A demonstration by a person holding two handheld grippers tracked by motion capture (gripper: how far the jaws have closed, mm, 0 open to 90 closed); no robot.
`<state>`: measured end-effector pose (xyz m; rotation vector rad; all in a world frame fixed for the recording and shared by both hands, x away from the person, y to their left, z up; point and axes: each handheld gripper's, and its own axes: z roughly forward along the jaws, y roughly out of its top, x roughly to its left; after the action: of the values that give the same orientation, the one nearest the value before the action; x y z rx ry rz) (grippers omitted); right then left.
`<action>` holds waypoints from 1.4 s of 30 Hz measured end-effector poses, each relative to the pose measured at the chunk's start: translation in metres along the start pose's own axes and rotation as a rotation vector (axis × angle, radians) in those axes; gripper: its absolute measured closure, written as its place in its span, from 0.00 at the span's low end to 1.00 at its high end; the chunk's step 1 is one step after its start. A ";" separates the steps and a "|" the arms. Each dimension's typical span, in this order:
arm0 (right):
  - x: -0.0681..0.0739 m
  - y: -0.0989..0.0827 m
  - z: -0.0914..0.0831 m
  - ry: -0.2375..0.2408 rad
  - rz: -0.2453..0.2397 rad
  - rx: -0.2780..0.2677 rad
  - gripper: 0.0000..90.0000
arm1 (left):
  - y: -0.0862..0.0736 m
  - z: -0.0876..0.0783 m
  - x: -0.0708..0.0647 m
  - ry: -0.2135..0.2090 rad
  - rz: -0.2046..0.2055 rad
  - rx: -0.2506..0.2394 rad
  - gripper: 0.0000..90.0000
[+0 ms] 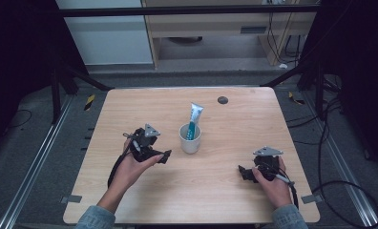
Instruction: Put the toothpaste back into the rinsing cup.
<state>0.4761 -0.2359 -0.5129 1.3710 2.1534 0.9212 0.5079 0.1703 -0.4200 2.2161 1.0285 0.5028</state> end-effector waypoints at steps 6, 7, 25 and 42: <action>0.000 0.000 0.000 0.000 0.000 0.000 0.00 | -0.016 0.002 0.012 0.025 -0.039 0.008 0.06; 0.000 0.000 0.000 0.000 0.000 0.000 0.00 | -0.020 0.003 0.015 0.028 -0.047 0.012 0.06; 0.000 0.000 0.000 0.000 0.000 0.001 0.00 | -0.060 0.005 0.056 0.105 -0.137 0.038 0.06; 0.000 0.000 0.000 0.000 -0.001 0.000 0.00 | -0.088 0.006 0.088 0.147 -0.133 0.051 0.06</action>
<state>0.4761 -0.2360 -0.5129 1.3706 2.1537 0.9204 0.5188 0.2797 -0.4786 2.1618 1.2689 0.5927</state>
